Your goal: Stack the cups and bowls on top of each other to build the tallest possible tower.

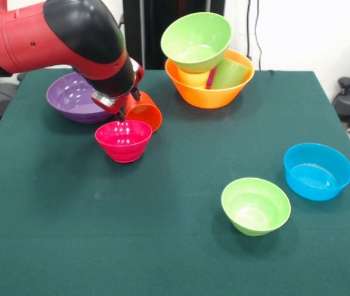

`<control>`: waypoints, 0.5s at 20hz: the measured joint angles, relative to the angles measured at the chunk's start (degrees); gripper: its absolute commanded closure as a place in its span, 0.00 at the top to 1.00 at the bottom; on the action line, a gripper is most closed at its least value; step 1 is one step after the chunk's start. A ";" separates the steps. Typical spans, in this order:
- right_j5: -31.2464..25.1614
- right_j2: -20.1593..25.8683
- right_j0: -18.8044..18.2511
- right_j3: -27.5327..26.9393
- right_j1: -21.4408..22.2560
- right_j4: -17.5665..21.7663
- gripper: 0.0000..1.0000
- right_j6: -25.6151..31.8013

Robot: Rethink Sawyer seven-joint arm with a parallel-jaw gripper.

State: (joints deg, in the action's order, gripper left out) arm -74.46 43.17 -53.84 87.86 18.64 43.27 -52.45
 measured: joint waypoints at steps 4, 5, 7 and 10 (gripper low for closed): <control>0.00 0.00 0.01 0.00 0.48 0.12 1.00 0.00; 0.00 0.00 0.01 0.00 0.66 0.14 1.00 0.00; 0.00 0.00 0.01 0.01 1.16 0.23 1.00 0.00; 0.00 0.00 0.01 0.01 1.84 0.32 1.00 0.00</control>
State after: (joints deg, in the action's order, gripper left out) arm -74.46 43.17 -53.83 87.87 20.48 43.59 -52.45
